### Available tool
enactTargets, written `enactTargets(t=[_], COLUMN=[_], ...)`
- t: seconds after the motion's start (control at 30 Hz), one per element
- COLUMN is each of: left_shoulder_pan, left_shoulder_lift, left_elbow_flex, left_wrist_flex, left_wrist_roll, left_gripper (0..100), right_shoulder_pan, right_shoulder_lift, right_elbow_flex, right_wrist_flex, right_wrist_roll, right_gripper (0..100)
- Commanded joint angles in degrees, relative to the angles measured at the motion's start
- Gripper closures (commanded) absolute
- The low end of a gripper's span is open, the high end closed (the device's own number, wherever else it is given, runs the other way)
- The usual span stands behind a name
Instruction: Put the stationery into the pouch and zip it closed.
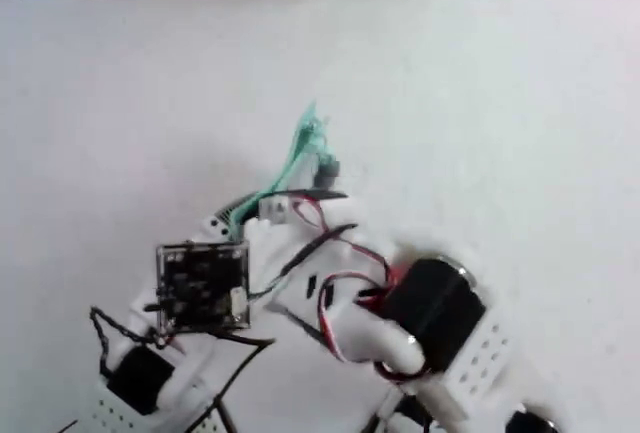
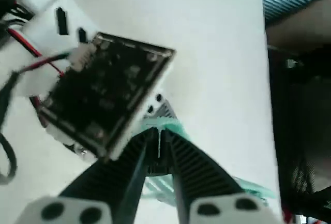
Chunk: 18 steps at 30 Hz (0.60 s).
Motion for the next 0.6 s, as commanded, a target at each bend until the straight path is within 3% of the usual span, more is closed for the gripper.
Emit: enactTargets(t=[0.0,0.13,0.2,0.37,0.47,0.57], left_shoulder_pan=[-1.4,-1.5,-1.5,-1.5,-1.4,-1.2], left_shoulder_lift=[0.3,0.3,0.3,0.3,0.3,0.3], left_elbow_flex=[0.2,0.1,0.1,0.1,0.2,0.2], left_wrist_flex=[-1.0,-1.0,-0.9,-0.9,-0.9,-0.9], left_wrist_roll=[-1.0,-1.0,-0.9,-0.9,-0.9,-1.0], left_gripper=[98,98,98,98,98,98], right_shoulder_pan=[-6.0,-9.9,-5.1,15.7,18.5,17.6], right_shoulder_lift=[0.1,0.5,0.6,0.6,0.3,0.1], right_elbow_flex=[-2.1,-9.2,-13.0,-15.4,-15.4,-15.4], right_wrist_flex=[1.9,5.7,5.7,2.1,2.5,5.2], right_wrist_roll=[-3.7,-5.5,-5.4,0.3,0.2,-2.2], right_gripper=[97.8,97.8,97.8,97.4,93.1,80.6])
